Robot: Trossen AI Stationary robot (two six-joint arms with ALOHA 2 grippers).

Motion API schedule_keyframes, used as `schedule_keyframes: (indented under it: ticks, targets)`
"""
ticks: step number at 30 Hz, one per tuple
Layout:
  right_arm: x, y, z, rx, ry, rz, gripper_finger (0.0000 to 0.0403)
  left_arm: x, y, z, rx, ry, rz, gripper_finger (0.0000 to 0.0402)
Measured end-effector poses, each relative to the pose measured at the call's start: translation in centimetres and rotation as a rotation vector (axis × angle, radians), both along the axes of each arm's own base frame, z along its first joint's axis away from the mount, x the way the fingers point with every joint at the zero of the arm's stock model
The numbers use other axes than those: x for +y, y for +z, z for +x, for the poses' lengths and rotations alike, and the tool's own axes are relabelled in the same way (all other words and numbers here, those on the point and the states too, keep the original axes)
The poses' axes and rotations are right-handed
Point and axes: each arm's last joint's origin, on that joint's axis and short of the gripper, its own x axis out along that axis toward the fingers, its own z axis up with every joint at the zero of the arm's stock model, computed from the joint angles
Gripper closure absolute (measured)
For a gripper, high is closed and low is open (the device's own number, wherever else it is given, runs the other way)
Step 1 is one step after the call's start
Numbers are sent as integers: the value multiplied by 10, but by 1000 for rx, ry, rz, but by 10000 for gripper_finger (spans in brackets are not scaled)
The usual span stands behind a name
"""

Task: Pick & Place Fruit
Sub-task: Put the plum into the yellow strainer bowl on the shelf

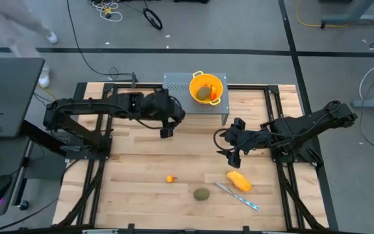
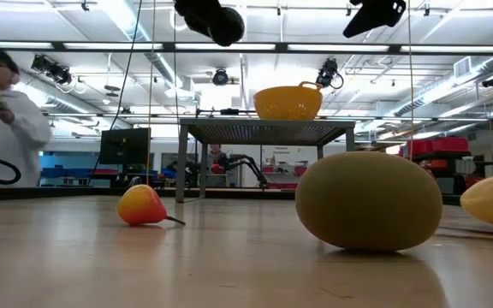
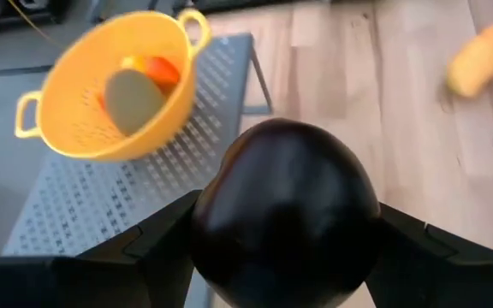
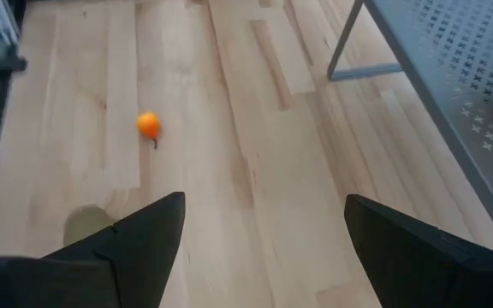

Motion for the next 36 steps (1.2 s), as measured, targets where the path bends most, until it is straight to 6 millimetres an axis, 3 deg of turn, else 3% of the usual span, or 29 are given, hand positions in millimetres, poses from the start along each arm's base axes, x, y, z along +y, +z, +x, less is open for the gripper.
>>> schedule_keyframes:
  ticks: [9, 23, 36]
  targets:
    - [-2, 2, 1, -51, -118, 21, 71, 15, 9, 6, -101, 15, 45, 130]
    - [-4, 3, 2, -107, -273, 84, 71, 21, 14, 8, -131, -26, 129, 130]
    - [-5, 4, 2, -130, -311, 82, 71, 50, 24, 8, -249, -3, 138, 126]
